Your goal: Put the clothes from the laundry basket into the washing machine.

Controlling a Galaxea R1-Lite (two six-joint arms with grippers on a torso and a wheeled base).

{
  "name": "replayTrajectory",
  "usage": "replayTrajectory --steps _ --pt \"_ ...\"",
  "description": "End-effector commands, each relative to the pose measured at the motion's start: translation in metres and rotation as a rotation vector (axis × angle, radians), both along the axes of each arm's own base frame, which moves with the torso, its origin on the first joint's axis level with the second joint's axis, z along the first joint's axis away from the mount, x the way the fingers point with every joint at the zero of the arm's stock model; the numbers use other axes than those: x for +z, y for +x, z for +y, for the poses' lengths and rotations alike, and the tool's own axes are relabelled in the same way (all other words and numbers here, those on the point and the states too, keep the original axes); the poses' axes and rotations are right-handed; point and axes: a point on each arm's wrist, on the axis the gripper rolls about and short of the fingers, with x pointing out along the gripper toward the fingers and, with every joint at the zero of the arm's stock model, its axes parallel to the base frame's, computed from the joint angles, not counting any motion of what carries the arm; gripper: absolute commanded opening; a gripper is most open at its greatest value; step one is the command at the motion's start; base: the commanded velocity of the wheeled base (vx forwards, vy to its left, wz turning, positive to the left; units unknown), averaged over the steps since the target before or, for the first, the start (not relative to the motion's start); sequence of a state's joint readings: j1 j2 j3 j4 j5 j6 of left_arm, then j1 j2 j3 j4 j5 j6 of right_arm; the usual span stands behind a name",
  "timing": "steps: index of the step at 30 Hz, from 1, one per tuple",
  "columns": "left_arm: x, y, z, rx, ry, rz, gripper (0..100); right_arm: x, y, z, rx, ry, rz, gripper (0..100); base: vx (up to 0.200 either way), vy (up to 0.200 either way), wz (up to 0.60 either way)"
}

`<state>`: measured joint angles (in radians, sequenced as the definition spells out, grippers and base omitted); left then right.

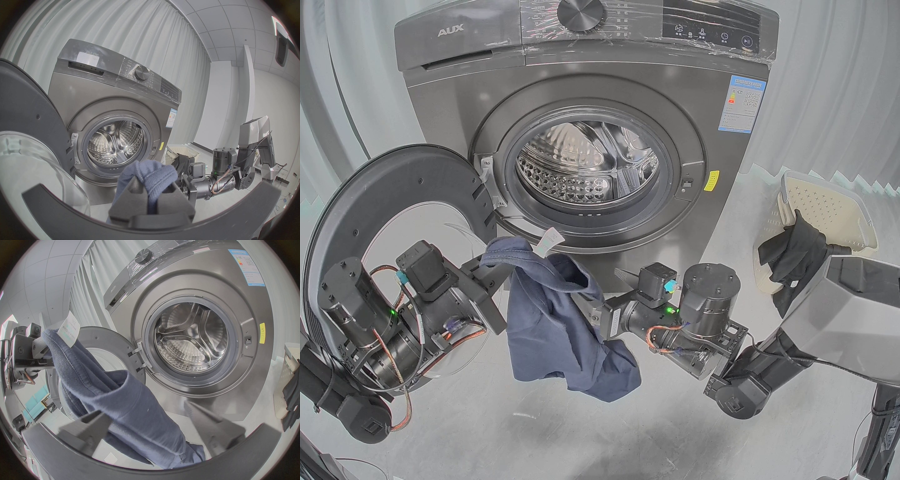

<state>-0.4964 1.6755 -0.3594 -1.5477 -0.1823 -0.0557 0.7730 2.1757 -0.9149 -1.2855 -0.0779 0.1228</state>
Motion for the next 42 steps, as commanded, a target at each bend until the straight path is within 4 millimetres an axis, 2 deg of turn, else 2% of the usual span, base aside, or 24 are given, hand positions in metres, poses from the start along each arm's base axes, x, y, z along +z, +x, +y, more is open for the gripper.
replayTrajectory --steps 1,14,15,22,25,27,32,36,38,39,42 --pt "0.0 0.0 0.0 -0.001 0.001 0.001 0 0.0 0.003 0.002 -0.002 0.005 -0.005 100 0.0 0.0 0.0" --pt "0.0 0.0 0.0 -0.001 0.0 0.002 0 -0.002 0.007 0.008 0.001 0.015 -0.011 100 0.0 0.0 0.0" --pt "0.0 0.0 0.0 -0.001 0.0 0.002 0 -0.001 0.006 0.009 0.005 0.018 -0.012 0 0.0 0.0 0.0" --pt "-0.002 0.0 0.0 -0.001 0.003 0.007 0 0.006 0.002 0.011 0.014 0.037 -0.027 0 0.0 0.0 0.0" --pt "-0.005 -0.001 0.0 -0.004 0.01 0.017 0 0.027 -0.003 0.003 0.007 0.083 -0.058 0 0.0 0.0 0.0" --pt "-0.005 0.0 -0.001 -0.004 0.01 0.021 0 0.034 -0.005 -0.002 0.003 0.092 -0.067 0 0.0 0.0 0.0" --pt "-0.006 0.0 -0.001 -0.004 0.012 0.023 0 0.058 -0.025 -0.029 -0.007 0.099 -0.085 0 0.0 0.0 0.0" --pt "-0.006 0.0 0.0 -0.003 0.011 0.022 0 0.081 -0.026 -0.051 -0.042 0.136 -0.132 0 0.0 0.0 0.0" --pt "-0.006 0.0 0.0 -0.003 0.011 0.022 0 0.086 -0.026 -0.058 -0.048 0.145 -0.145 0 0.0 0.0 0.0" --pt "-0.005 -0.001 0.0 -0.004 0.012 0.02 0 0.095 -0.027 -0.067 -0.063 0.16 -0.166 0 0.0 0.0 0.0" --pt "-0.004 -0.003 -0.001 -0.011 0.01 0.015 0 0.109 -0.036 -0.075 -0.065 0.189 -0.196 0 0.0 0.0 0.0"
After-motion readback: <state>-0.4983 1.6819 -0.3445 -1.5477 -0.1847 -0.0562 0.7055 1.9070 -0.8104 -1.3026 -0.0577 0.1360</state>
